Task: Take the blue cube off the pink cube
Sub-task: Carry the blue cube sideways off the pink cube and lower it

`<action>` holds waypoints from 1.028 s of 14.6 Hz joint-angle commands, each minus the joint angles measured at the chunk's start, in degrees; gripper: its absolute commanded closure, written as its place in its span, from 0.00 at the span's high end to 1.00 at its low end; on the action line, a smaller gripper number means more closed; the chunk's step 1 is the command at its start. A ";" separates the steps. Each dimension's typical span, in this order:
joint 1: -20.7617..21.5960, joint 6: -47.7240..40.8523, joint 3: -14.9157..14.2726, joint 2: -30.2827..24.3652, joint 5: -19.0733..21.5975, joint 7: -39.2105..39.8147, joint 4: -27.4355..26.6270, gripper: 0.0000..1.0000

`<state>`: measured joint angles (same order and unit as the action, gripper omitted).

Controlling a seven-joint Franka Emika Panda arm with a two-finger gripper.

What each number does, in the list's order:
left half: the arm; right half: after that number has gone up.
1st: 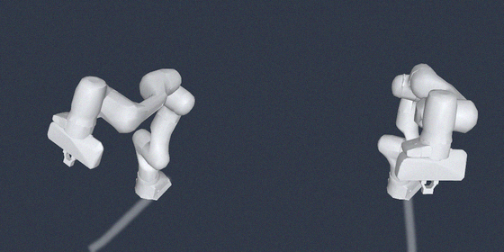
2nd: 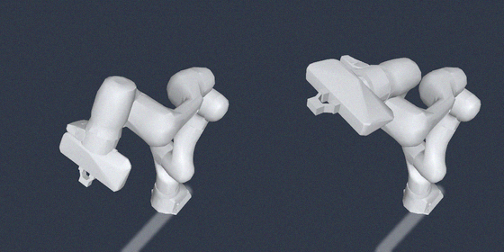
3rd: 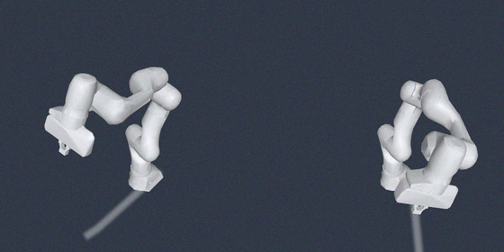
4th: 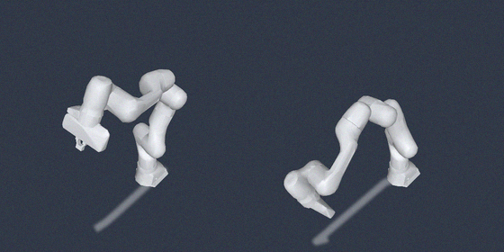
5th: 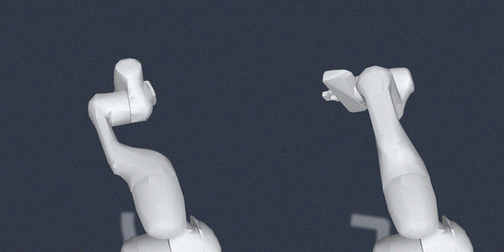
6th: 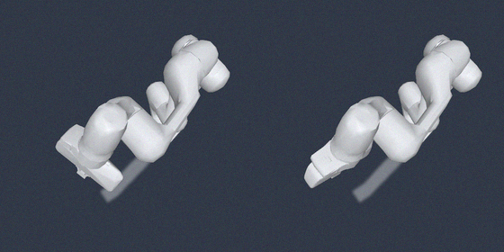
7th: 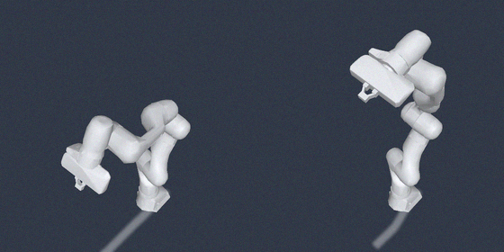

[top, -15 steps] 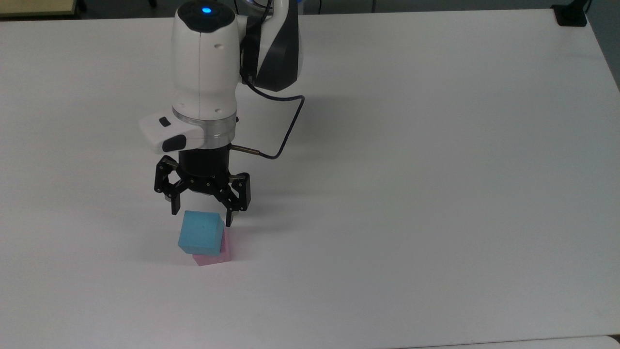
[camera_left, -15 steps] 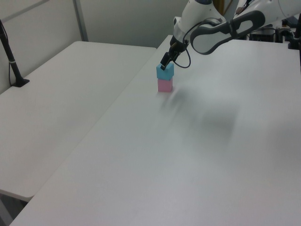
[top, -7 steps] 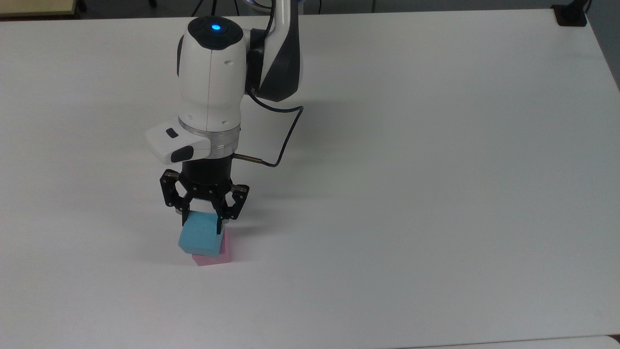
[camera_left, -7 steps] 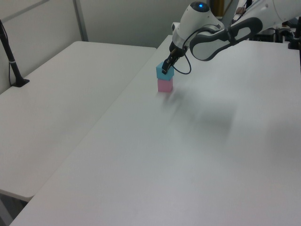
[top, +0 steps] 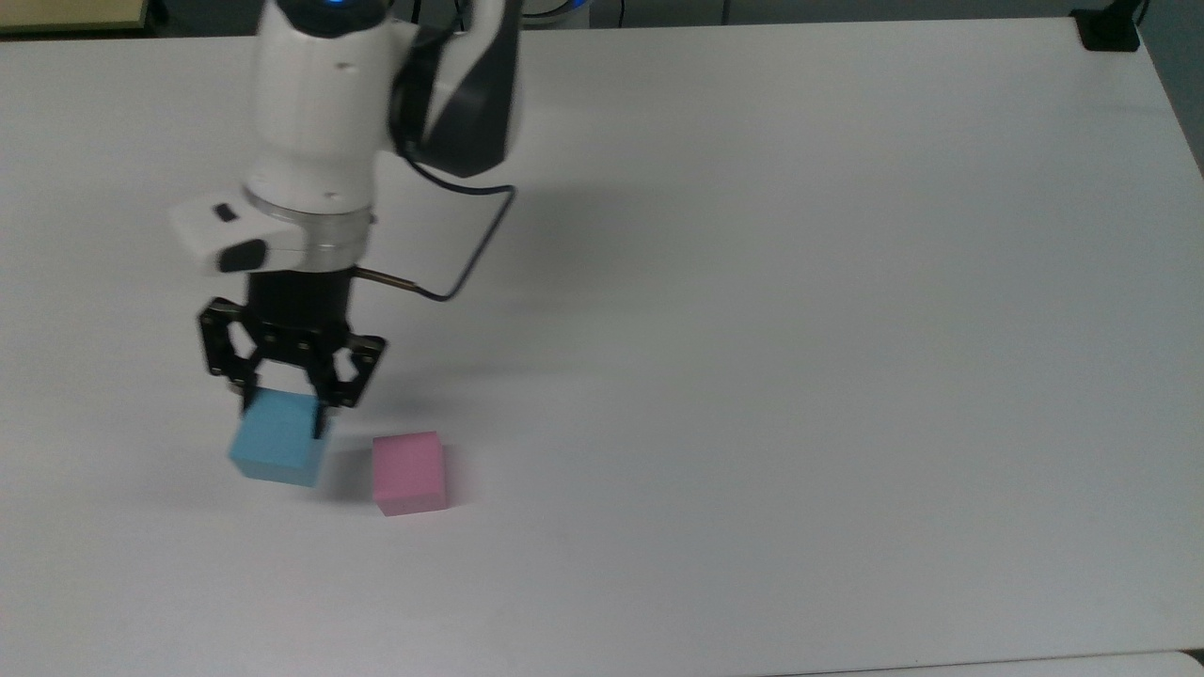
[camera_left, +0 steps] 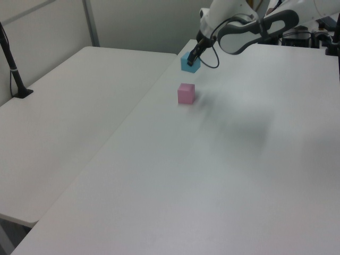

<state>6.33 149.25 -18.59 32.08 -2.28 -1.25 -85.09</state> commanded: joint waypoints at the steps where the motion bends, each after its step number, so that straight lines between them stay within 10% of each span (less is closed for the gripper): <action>1: -4.65 0.96 -1.19 1.83 7.71 14.85 -0.18 0.16; 12: -11.87 13.88 -0.49 16.26 9.84 13.64 7.04 0.21; 13: -11.95 13.96 -0.40 16.69 9.84 13.73 7.04 0.32; 15: -11.87 13.97 -0.40 16.79 9.93 13.21 6.87 1.00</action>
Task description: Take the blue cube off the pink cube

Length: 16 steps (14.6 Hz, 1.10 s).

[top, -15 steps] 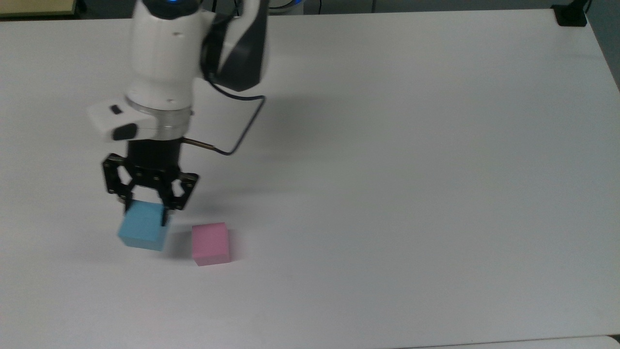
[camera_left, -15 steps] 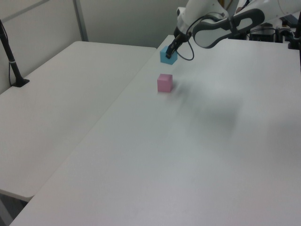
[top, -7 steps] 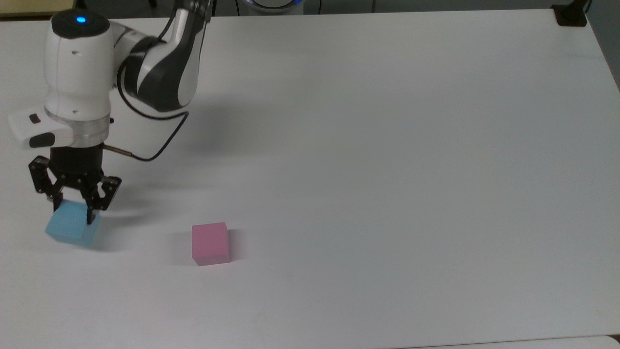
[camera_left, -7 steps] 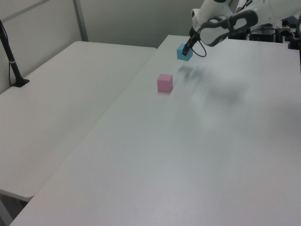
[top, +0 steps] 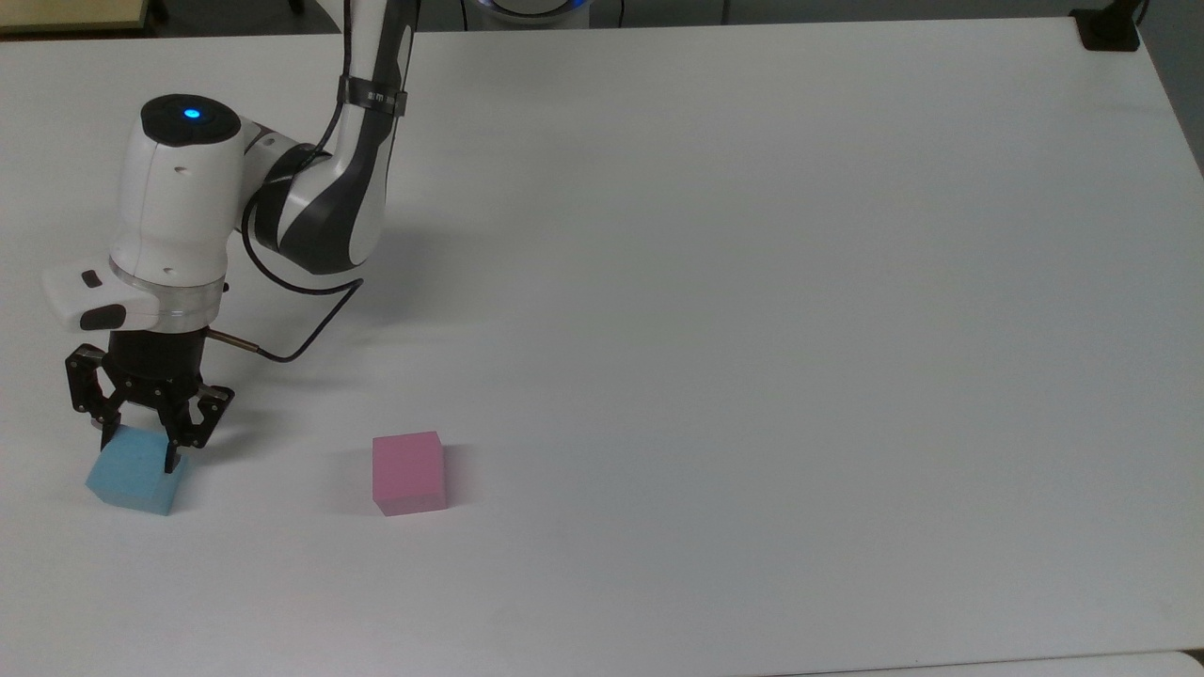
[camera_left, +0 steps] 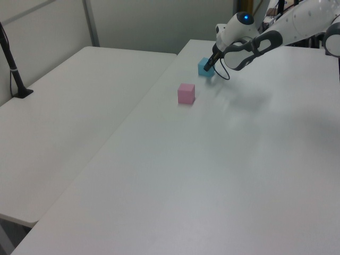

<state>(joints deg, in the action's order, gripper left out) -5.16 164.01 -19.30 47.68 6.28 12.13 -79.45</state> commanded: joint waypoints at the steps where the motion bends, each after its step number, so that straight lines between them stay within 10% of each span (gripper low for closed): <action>1: -0.37 -0.97 0.32 -0.73 1.54 -0.26 0.79 1.00; 6: 0.94 -5.95 3.12 -14.60 3.03 -6.56 -7.28 1.00; 13: 10.69 -53.13 3.56 -34.12 -1.68 -19.42 -9.32 1.00; 16: 11.75 -67.38 10.49 -40.89 -8.98 -19.51 -10.11 1.00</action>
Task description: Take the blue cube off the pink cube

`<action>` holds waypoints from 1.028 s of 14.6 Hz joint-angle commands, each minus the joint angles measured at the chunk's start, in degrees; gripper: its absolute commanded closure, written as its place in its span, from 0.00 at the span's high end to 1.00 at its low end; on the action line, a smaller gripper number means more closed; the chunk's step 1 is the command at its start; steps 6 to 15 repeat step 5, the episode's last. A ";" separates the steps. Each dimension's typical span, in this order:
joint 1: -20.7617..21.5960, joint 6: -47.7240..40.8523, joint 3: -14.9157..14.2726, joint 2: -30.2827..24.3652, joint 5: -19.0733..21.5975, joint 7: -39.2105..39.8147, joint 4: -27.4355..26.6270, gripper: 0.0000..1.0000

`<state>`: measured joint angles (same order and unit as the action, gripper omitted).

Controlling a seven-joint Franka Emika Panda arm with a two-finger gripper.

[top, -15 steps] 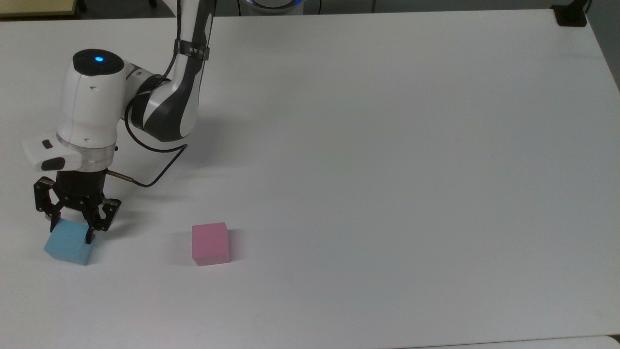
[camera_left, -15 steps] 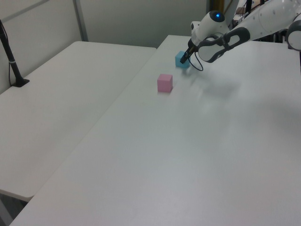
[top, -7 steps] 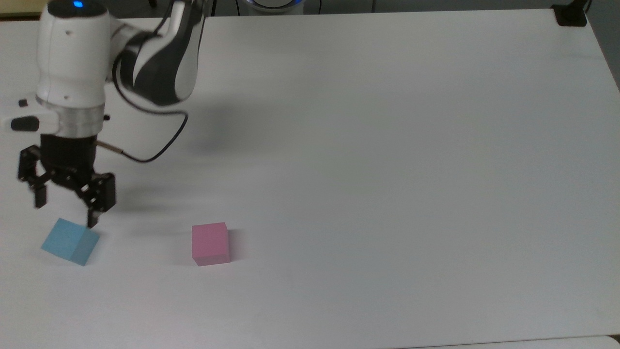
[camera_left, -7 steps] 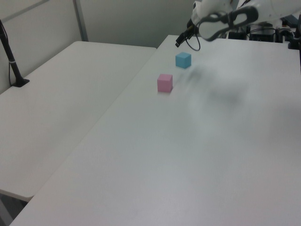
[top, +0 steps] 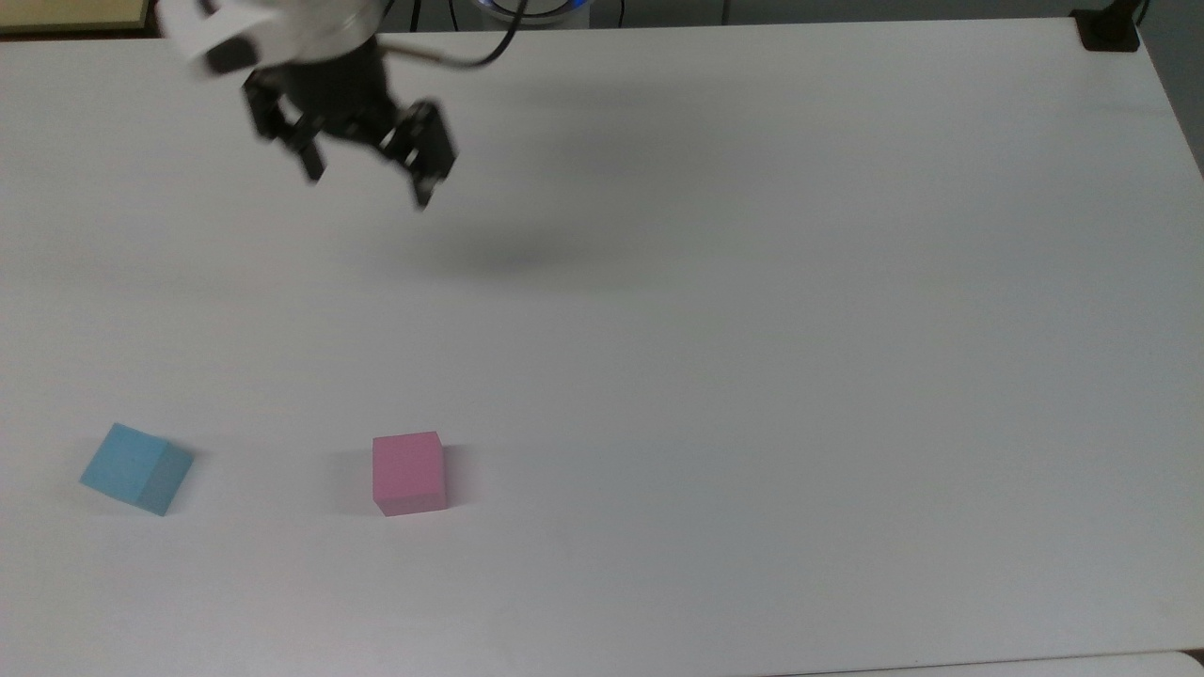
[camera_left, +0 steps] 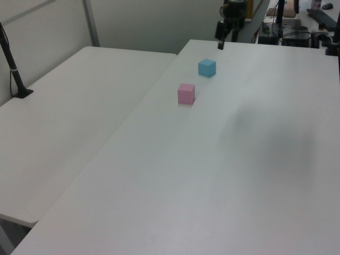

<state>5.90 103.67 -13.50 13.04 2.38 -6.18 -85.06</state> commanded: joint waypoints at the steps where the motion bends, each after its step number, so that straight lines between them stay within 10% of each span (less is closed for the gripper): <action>1: 0.44 -8.64 6.02 -7.50 -5.28 -1.11 -4.76 1.00; 15: 0.26 -9.81 6.29 -8.21 -4.85 -1.29 -4.68 1.00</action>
